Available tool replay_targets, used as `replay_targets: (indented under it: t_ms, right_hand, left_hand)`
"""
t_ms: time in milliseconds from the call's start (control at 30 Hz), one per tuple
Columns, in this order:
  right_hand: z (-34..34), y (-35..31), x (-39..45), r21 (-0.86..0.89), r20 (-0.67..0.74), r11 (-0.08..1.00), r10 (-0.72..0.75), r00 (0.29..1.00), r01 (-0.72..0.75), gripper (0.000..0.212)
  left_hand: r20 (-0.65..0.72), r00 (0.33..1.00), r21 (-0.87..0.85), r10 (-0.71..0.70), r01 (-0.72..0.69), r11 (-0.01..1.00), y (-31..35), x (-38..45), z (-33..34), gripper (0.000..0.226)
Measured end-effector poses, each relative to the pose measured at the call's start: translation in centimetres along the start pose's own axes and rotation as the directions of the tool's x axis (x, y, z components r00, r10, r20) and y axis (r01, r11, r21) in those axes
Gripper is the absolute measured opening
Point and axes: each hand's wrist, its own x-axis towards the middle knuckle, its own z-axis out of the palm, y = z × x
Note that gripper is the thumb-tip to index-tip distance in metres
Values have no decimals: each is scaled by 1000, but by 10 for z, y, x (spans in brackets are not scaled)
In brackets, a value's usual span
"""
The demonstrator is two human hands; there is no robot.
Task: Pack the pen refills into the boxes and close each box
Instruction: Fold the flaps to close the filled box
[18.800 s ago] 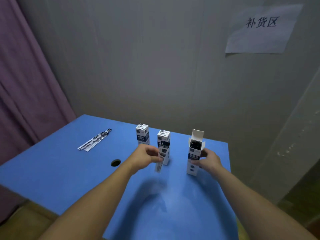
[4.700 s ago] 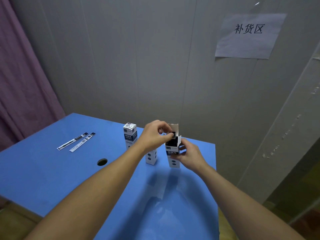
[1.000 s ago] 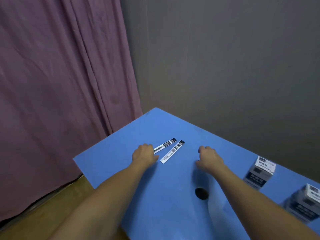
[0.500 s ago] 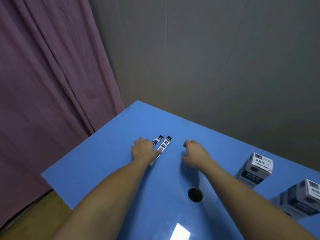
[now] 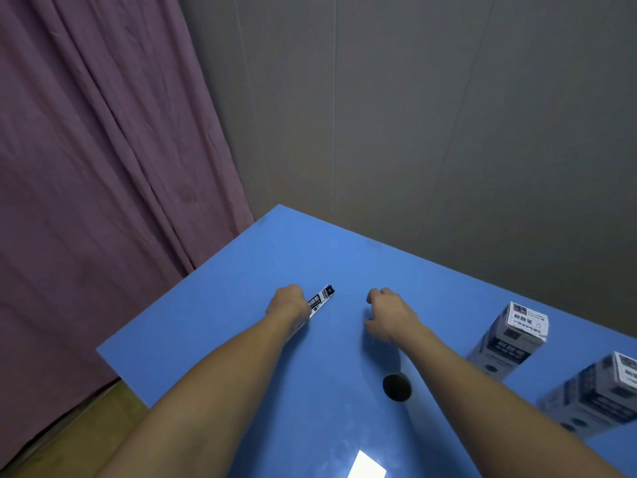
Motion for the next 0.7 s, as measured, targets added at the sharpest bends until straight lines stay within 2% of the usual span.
replay_targets:
  t_ms: [67, 200, 333, 467, 700]
  right_hand:
    - [1, 1, -5, -6, 7, 1000, 11, 1000, -11, 42]
    - [2, 2, -14, -2, 2, 1000, 8, 1000, -8, 40]
    - [6, 3, -28, -13, 25, 1000, 29, 999, -29, 33]
    - [12, 5, -48, -22, 56, 997, 78, 995, -77, 33]
    - [25, 10, -104, 13, 37, 974, 226, 973, -226, 37]
  left_hand:
    - [32, 999, -27, 0, 1, 1000, -4, -4, -1, 16]
    - [68, 998, -59, -10, 14, 998, -10, -17, -6, 34]
    - [68, 998, -37, 0, 2, 999, -15, -21, -12, 39]
    - [82, 996, 55, 35, -40, 998, -18, -34, -23, 49]
    - [176, 969, 52, 173, -185, 981, -13, -48, -16, 51]
